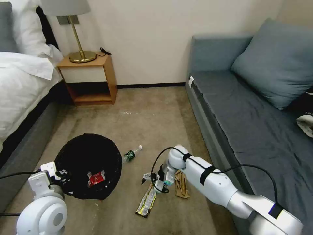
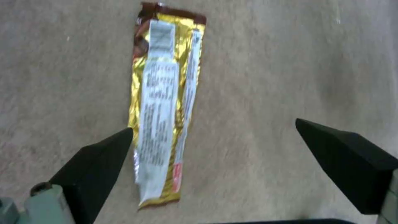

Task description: Pick up the trash bin, then pick up the garbage on the floor and place it into the trash bin.

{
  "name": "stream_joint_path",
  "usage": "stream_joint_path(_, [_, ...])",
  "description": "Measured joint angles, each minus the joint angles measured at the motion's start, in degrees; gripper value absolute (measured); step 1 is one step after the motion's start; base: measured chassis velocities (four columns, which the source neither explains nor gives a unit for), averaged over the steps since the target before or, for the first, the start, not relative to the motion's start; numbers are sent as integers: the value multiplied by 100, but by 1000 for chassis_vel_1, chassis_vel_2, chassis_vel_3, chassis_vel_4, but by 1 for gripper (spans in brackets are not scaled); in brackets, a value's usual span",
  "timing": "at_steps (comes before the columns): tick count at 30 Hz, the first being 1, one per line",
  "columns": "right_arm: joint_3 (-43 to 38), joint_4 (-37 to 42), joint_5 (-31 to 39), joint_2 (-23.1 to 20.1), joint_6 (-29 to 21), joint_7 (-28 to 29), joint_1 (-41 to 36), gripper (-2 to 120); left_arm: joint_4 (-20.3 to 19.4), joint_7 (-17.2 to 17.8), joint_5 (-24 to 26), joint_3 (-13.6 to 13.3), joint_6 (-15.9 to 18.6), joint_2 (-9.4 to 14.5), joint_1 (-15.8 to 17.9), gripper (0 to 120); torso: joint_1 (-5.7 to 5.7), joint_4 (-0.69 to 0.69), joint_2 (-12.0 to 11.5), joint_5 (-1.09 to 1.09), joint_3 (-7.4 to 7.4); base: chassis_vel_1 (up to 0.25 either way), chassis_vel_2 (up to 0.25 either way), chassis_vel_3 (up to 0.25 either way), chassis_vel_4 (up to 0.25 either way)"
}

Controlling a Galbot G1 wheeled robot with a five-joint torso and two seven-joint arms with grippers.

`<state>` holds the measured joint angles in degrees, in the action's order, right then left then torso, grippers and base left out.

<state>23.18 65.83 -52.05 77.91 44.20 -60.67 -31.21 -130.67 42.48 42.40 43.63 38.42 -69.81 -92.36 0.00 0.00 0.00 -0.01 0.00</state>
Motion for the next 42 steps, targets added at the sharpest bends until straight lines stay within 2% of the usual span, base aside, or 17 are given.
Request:
stream_joint_path(20, [84,-586,-648,592,69,115,-230,100,5,0,11,30,-4,-22,30,1,0,0,0,0,0,0,0,0,0])
stream_joint_path(25, [49,-845,-862,685,121,286,-236,100,26,-1,27,30,-4,-13,68,1,0,0,0,0,0,0,0,0,0])
stream_joint_path(28, [-16,-971,-1320,734,278,636,-253,100,26,0,33,30,-4,-6,69,1,0,0,0,1,0,0,0,0,0])
stream_joint_path(42, [-75,-1496,-1780,844,293,1046,-232,100,19,4,30,26,-4,-65,54,1,0,0,0,1,0,0,0,0,0])
